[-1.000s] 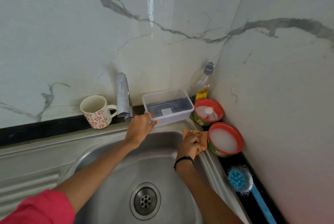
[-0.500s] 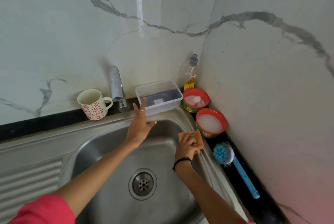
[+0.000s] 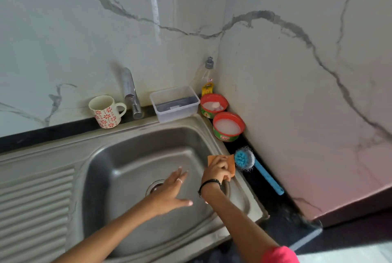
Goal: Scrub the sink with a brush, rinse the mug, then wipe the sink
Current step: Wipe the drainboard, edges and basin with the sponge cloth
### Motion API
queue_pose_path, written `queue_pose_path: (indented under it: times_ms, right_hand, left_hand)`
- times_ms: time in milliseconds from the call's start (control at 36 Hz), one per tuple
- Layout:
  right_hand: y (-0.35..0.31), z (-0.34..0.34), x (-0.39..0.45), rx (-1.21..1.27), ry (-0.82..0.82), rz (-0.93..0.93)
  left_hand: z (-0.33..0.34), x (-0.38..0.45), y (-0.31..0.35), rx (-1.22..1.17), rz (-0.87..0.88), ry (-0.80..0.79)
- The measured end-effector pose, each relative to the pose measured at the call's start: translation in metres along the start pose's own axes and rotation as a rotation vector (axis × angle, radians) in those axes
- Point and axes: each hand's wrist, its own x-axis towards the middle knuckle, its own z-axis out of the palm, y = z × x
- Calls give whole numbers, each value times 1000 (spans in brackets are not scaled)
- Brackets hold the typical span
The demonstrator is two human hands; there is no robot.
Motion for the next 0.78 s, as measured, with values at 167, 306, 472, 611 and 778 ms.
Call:
queue_pose_path:
  times_ms: [167,306,472,611,778]
  right_hand:
    - [8,13,-23,-43,28,0]
    - [21,20,-44,-44,63,-59]
    - [31,19,-68,-123,49,-50]
    - [40,19,-81,-128,27,-70]
    - [58,15,-98,-35,-73,8]
  left_hand:
    - [27,-45,1,64,70,-117]
    - [38,-73,12,83,70,-118]
    - [50,-98,17,104,58,-76]
    - [57,-116,21,101,44,-68]
    - [67,-132,23,137,44,-56]
